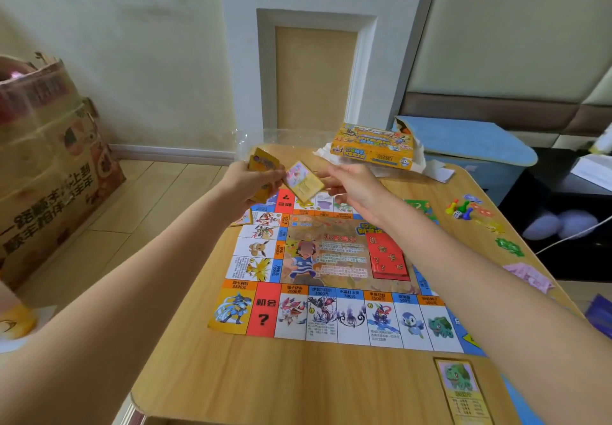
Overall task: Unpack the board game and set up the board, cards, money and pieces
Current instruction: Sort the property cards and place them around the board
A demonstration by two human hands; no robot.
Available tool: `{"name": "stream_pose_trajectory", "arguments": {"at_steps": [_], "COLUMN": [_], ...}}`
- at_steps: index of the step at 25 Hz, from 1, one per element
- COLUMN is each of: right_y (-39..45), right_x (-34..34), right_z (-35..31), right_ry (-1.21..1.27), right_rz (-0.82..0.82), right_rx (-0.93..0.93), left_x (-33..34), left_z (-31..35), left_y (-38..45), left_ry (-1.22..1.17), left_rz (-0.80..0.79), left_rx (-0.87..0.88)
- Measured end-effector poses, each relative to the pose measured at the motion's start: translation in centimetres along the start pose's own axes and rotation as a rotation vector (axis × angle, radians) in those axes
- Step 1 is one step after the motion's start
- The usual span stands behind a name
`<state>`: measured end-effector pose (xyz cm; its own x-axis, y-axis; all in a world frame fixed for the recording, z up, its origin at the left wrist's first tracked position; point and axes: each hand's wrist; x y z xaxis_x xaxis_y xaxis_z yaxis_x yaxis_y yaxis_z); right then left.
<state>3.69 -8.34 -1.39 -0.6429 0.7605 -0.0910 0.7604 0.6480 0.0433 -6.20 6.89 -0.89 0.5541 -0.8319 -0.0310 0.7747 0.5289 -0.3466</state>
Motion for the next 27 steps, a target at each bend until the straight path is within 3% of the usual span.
{"name": "stream_pose_trajectory", "arguments": {"at_steps": [3,8,19,27], "right_y": [-0.7,-1.7,-3.2,-4.7], "right_x": [-2.3,-5.7,-7.5,-9.8], "right_z": [-1.5,-3.4,-4.0,-2.9], "right_ry": [0.019,0.017,-0.04,-0.226], "right_rz": [0.039,0.073,0.006,-0.155], "right_rx": [-0.019,-0.072,-0.042,0.039], "left_x": [1.1,4.6,7.5,10.5], "left_z": [0.7,1.3,2.1,-0.1], "left_y": [0.5,-0.1,-1.4,-1.6], "left_ry": [-0.138,-0.06,0.079,0.274], "left_rz": [0.046,-0.005,-0.044,-0.115], "left_rx": [-0.01,0.021,0.114,0.111]}}
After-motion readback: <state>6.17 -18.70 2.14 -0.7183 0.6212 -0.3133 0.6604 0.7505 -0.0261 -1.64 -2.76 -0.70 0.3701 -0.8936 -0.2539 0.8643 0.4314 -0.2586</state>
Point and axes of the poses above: each hand's wrist, its own y-axis towards the middle knuckle, its own x-axis out of the palm, z = x × y, and after that the axes turned 9 degrees about -x, right-handed
